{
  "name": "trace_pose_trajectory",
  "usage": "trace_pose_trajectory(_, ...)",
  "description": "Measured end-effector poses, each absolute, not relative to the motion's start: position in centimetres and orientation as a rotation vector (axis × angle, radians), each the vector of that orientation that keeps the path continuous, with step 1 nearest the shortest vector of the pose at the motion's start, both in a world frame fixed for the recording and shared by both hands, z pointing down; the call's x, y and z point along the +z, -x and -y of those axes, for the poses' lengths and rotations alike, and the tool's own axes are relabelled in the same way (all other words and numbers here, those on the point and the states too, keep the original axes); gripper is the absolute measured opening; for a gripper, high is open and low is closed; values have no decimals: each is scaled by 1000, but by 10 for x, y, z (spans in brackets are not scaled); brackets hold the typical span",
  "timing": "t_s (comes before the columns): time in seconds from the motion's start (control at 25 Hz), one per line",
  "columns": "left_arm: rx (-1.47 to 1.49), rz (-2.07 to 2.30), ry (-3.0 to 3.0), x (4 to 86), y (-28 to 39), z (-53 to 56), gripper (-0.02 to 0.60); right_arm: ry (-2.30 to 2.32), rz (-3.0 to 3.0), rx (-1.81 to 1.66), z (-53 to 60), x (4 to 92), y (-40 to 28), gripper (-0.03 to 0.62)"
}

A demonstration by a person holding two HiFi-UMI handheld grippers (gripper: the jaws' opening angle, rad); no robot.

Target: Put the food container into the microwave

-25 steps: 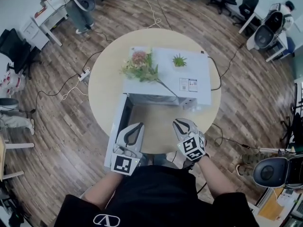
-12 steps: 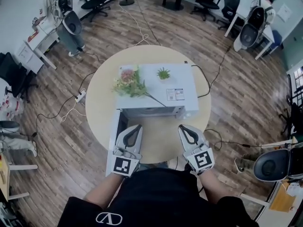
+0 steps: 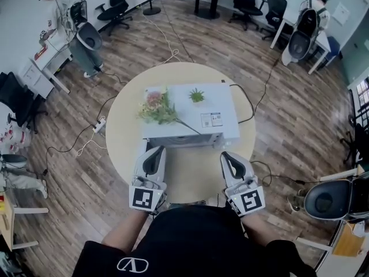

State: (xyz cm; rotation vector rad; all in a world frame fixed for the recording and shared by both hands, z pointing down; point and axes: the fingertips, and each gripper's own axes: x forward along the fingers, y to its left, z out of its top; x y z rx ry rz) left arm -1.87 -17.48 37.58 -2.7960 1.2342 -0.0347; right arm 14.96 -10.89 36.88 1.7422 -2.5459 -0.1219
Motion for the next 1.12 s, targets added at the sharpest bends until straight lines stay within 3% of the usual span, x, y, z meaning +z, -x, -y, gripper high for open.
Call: trace_pose_trajectory(1.12,-2,-1242,2792,371,27,169,2,-1705,2485,-196,111,373,-135,8)
